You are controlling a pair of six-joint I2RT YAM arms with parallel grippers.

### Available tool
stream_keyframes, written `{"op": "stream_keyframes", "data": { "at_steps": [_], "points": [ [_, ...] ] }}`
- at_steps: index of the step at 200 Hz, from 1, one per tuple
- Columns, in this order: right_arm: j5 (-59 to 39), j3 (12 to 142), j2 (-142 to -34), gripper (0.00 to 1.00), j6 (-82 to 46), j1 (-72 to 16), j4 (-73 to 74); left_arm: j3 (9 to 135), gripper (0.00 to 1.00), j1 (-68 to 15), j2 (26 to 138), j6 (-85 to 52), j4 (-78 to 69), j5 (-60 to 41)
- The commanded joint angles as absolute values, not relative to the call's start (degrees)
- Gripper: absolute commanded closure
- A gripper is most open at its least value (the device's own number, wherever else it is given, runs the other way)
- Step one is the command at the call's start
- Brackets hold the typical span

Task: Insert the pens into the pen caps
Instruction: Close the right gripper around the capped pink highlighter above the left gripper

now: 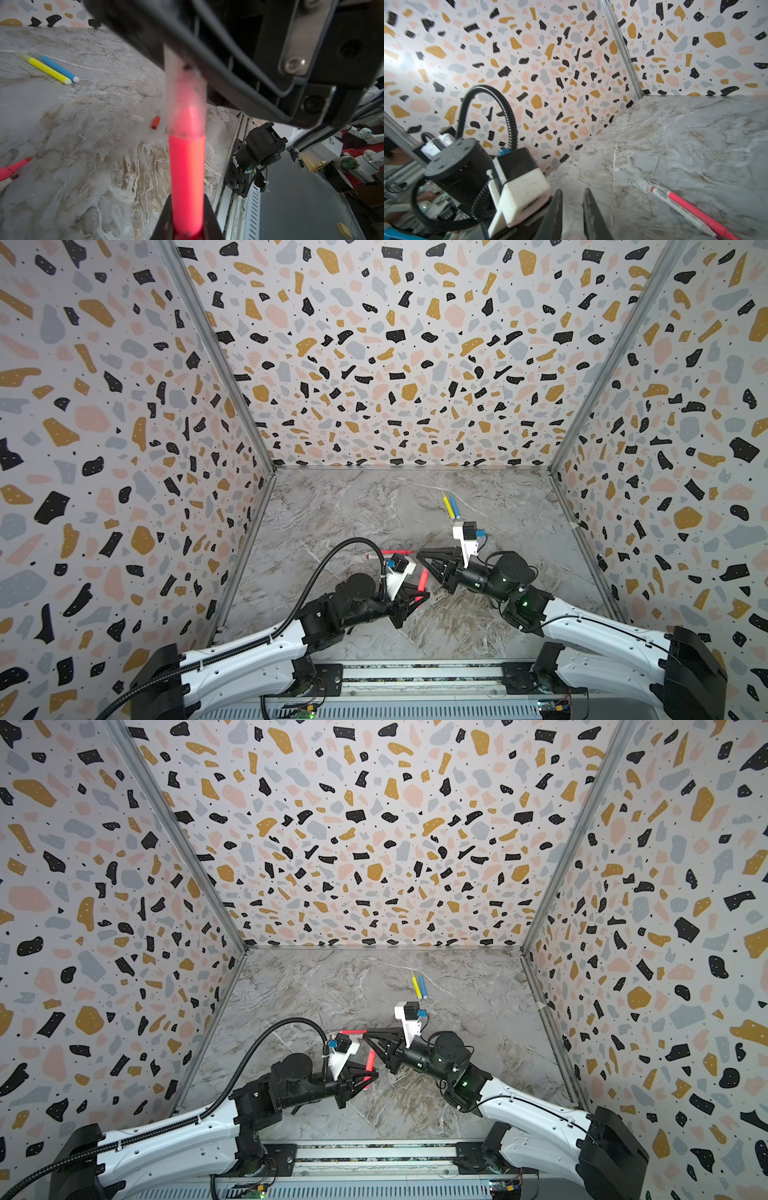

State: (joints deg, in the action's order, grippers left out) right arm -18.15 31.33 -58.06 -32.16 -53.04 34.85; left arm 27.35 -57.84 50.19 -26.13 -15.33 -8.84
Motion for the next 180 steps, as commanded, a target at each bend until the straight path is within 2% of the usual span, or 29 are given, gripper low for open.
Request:
{"op": "stream_keyframes", "data": {
  "at_steps": [1,23,33,87,129,180],
  "points": [
    [-25.23,33.81,-54.5,0.61,-27.06,-52.23,15.68,30.35,1.0,-55.22,48.59,-26.25,-27.87,0.62],
    [-27.92,35.96,-50.87,0.43,-25.88,-48.36,15.29,26.59,1.0,-55.21,47.9,-27.49,-28.03,1.03],
    [-28.85,36.99,-50.48,0.41,-25.02,-47.28,14.24,25.34,1.0,-55.2,47.42,-27.94,-28.25,1.22],
    [-30.24,42.02,-54.23,0.42,-22.6,-45.79,11.07,23.24,1.0,-55.2,47.37,-28.14,-28.63,0.8],
    [-32.02,45.5,-60.24,0.48,-22.5,-45.81,12.49,23.18,1.0,-55.28,47.89,-28.56,-30.15,0.49],
    [-34.4,46.23,-64.13,0.52,-23.81,-45.9,16.29,22.76,1.0,-55.64,48.47,-29.07,-31.85,0.0]
  ]
}}
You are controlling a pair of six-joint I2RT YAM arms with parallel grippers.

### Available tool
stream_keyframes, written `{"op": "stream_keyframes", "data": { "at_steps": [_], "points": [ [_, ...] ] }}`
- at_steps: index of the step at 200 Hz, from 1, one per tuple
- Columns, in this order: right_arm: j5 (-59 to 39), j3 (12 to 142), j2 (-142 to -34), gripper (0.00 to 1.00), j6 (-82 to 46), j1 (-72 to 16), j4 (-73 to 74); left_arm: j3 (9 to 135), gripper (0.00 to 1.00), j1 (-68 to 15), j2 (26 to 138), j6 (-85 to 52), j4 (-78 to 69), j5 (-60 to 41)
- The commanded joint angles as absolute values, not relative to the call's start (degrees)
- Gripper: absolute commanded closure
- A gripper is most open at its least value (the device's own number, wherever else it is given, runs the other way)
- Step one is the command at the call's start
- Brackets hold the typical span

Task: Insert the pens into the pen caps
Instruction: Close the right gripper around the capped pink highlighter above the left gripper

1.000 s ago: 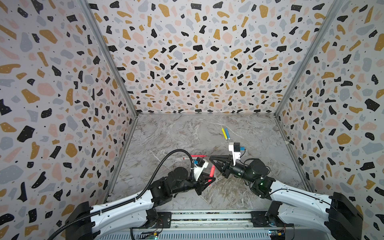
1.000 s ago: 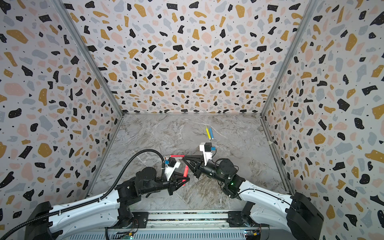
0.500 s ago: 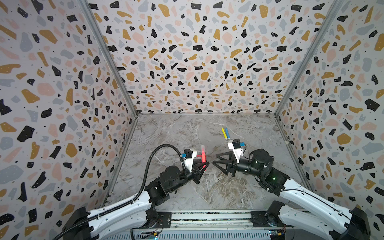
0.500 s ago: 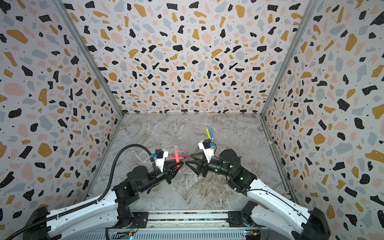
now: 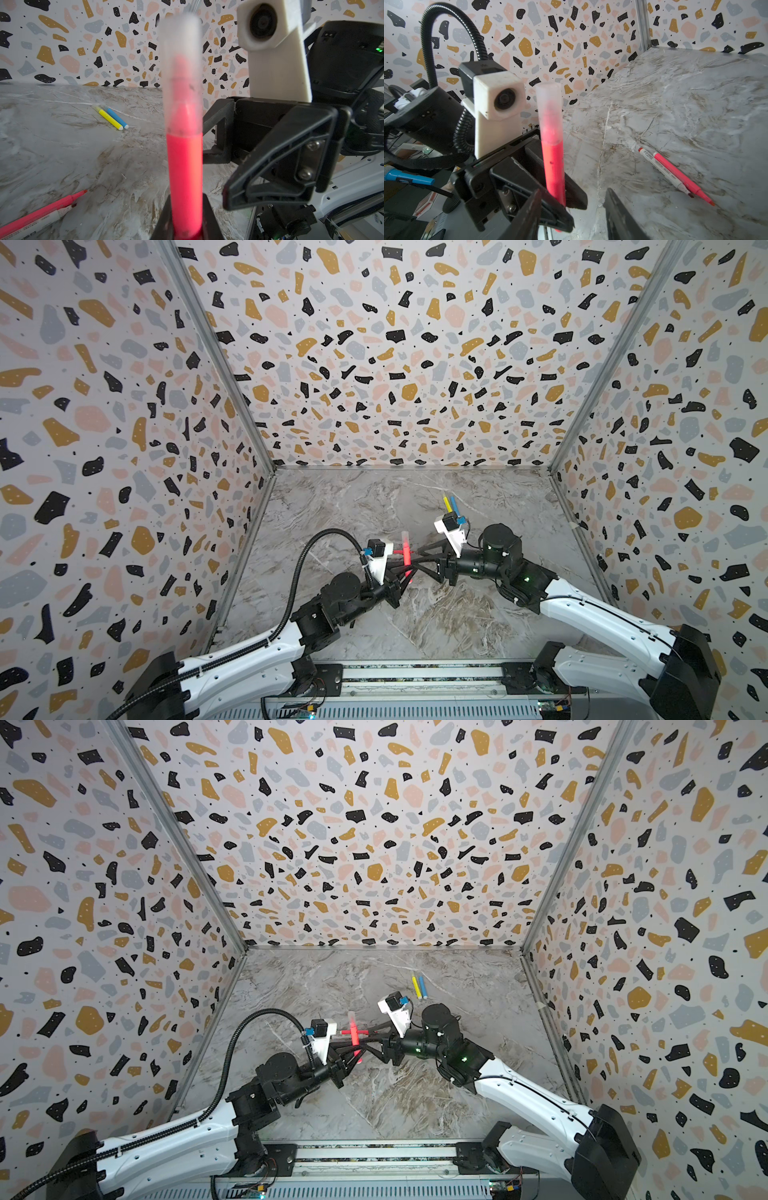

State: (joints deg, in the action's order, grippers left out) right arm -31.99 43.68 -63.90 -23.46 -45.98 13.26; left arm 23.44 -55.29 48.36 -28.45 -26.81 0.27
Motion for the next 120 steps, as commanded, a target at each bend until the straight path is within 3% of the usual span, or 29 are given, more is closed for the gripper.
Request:
{"op": "stream_keyframes", "data": {
  "at_steps": [1,70,99,120],
  "points": [
    [-34.47,46.19,-64.14,0.52,-23.86,-45.89,16.32,22.76,1.0,-55.64,48.49,-29.12,-31.88,0.0],
    [-36.91,46.76,-66.94,0.6,-24.42,-45.97,18.04,23.12,1.0,-56.17,50.62,-29.09,-33.47,-0.96],
    [-37.46,46.93,-67.79,0.73,-24.32,-45.97,17.5,23.39,1.0,-56.25,50.89,-28.96,-33.42,-0.63],
    [-38.55,46.8,-68.37,0.75,-24.09,-46.14,17.0,23.71,1.0,-56.25,50.97,-28.7,-33.29,-0.54]
  ]
}}
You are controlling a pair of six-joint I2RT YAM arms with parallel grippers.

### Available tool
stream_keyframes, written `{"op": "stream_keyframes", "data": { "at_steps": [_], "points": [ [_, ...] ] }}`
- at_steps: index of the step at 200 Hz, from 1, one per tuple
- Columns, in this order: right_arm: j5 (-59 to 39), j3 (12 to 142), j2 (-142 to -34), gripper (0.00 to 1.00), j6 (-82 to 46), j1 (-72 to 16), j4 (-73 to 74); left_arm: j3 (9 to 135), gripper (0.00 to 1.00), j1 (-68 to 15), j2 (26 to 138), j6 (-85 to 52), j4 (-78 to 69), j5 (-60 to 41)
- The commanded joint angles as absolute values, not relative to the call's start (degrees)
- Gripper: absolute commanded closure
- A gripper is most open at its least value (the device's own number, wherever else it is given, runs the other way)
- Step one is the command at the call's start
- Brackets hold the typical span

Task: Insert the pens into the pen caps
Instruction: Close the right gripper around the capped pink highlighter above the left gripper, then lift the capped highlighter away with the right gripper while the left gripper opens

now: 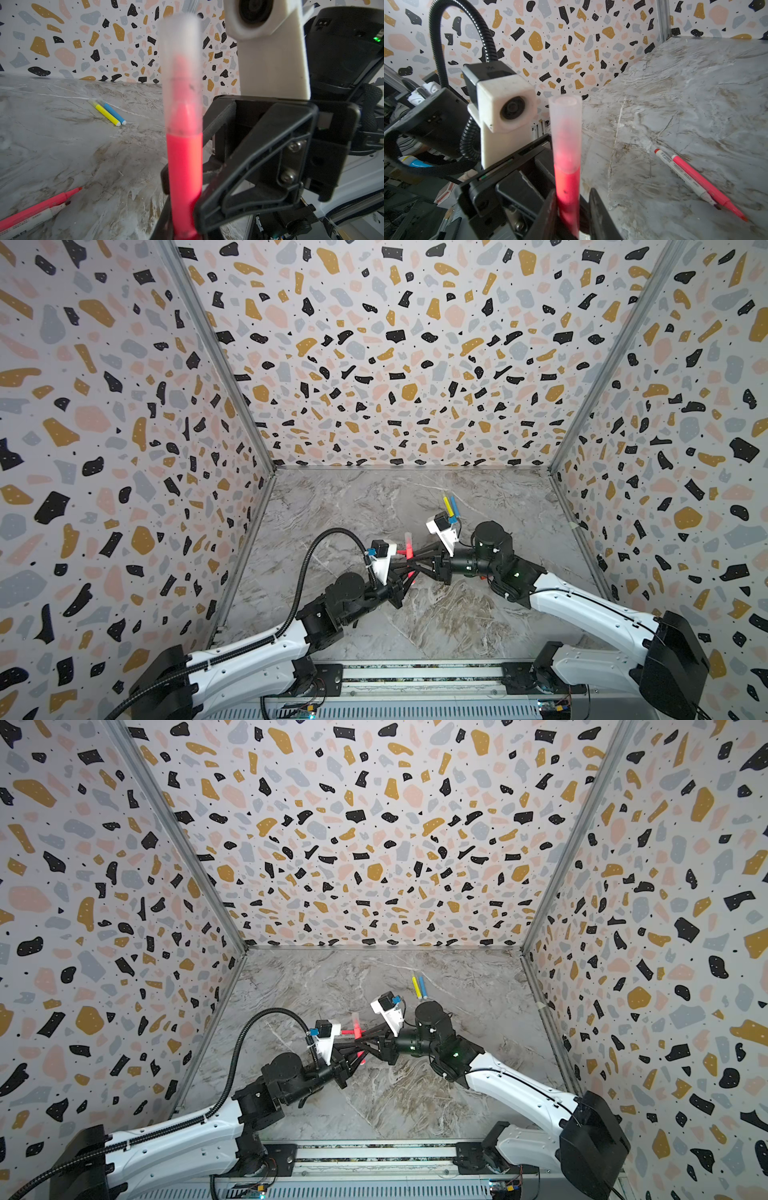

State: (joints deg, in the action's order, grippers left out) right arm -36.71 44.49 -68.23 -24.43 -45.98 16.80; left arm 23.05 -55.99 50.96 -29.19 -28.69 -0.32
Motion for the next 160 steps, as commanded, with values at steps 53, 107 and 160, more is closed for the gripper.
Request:
{"op": "stream_keyframes", "data": {
  "at_steps": [53,107,160],
  "points": [
    [-38.71,47.8,-69.62,0.87,-22.6,-46.32,13.7,24.99,1.0,-56.25,52.43,-28.21,-32.72,-1.49],
    [-33.52,49.58,-69.54,0.93,-20.62,-44.77,8.77,26.1,0.73,-56.25,52.29,-28.45,-26.28,3.91],
    [-29.43,52.46,-74.27,0.93,-18.83,-34.27,-1.02,23.07,0.58,-56.27,48.46,-32.39,-19.1,15.1]
  ]
}}
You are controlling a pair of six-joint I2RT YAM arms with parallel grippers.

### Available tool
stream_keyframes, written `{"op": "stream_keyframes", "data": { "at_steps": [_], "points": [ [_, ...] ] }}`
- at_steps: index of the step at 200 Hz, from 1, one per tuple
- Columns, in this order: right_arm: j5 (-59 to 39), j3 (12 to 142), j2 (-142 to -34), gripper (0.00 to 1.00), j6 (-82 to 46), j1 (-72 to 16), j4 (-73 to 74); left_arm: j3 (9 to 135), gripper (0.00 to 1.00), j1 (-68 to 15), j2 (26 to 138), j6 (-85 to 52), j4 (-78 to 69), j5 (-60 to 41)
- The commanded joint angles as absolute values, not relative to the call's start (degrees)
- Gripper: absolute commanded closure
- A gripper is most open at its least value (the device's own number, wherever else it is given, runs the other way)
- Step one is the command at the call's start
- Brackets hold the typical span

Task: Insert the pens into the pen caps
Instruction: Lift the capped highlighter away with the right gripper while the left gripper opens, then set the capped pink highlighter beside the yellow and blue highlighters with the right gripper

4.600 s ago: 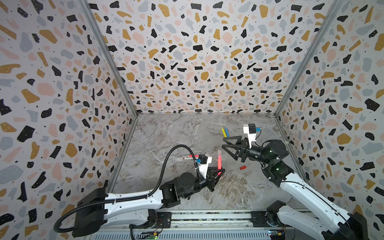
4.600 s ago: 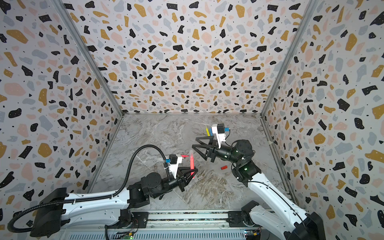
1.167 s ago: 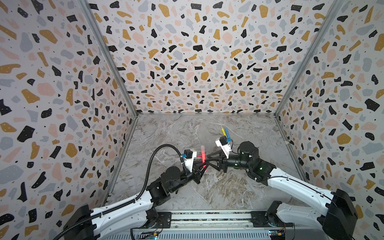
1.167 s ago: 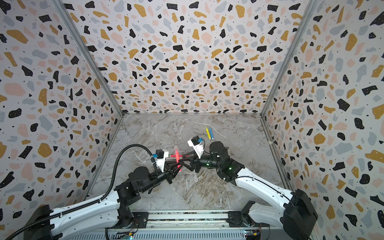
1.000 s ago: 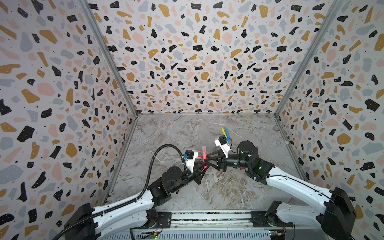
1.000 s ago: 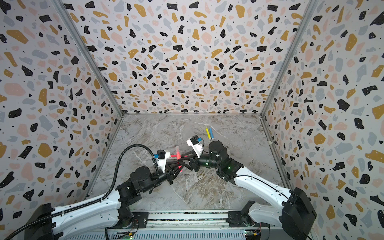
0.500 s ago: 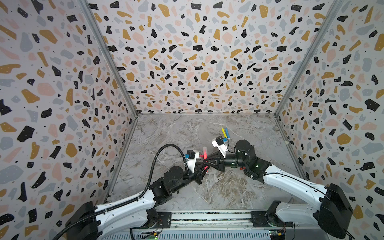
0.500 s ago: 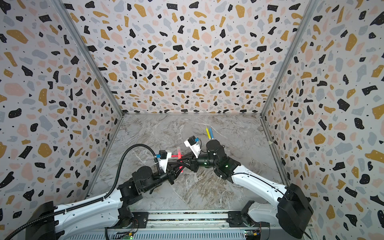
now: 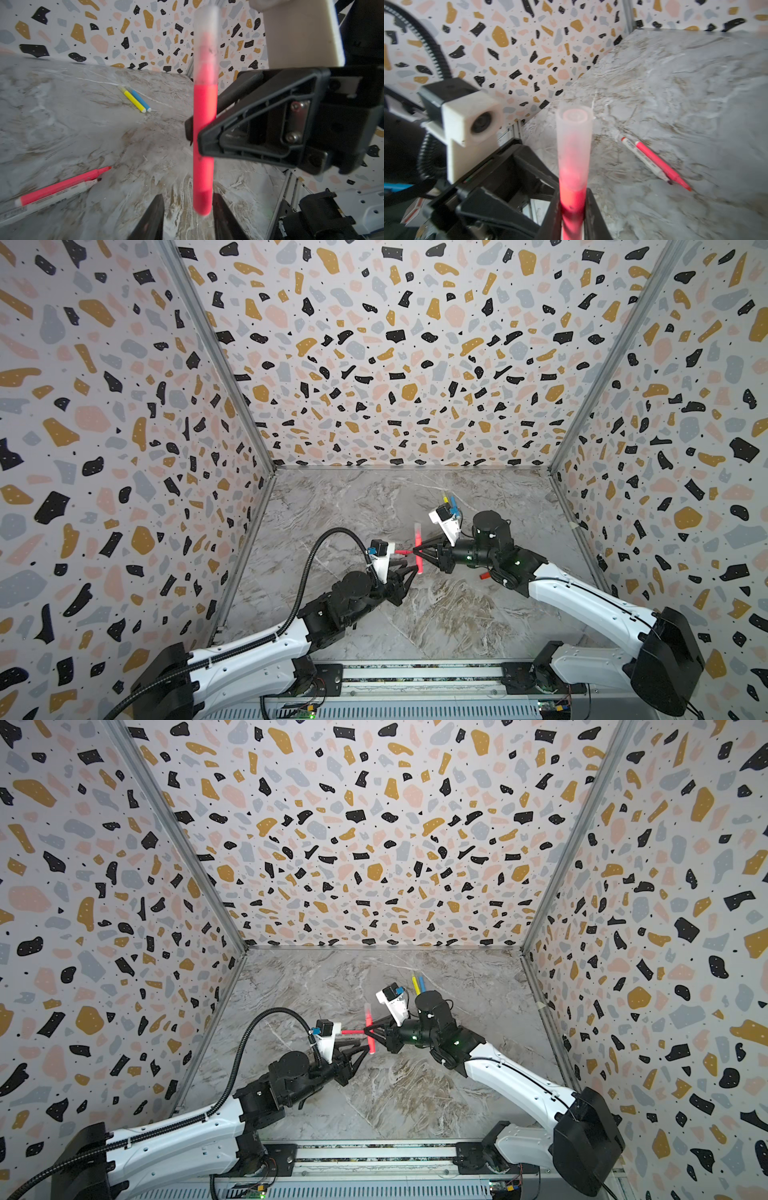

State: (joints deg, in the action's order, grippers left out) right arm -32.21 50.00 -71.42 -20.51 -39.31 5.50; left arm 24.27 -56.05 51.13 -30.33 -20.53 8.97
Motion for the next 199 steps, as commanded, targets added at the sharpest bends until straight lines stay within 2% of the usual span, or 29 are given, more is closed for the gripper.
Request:
{"op": "stream_keyframes", "data": {
  "at_steps": [1,43,65,153,179,199],
  "points": [
    [-29.44,52.46,-74.49,0.93,-18.82,-34.01,-1.08,23.0,0.58,-56.31,48.35,-32.45,-19.04,15.2],
    [-22.66,62.0,-88.12,0.93,-14.15,-26.95,-9.7,21.25,0.57,-56.25,47.85,-34.63,-16.23,16.08],
    [-15.05,70.18,-96.04,0.93,-12.53,-26.81,-14.95,21.17,0.57,-56.26,47.48,-35.33,-14.78,16.74],
    [-1.16,110.46,-129.65,0.93,-7.79,-26.74,-33.49,21.23,0.57,-56.28,45.54,-35.09,-11.55,18.06],
    [2.52,119.52,-136.4,0.93,-7.11,-26.8,-37.8,21.49,0.57,-56.27,45.18,-34.81,-11.23,18.35],
    [5.06,121.47,-138.44,0.93,-7.14,-26.8,-37.99,21.86,0.57,-56.25,45.0,-34.37,-10.56,18.78]
  ]
}}
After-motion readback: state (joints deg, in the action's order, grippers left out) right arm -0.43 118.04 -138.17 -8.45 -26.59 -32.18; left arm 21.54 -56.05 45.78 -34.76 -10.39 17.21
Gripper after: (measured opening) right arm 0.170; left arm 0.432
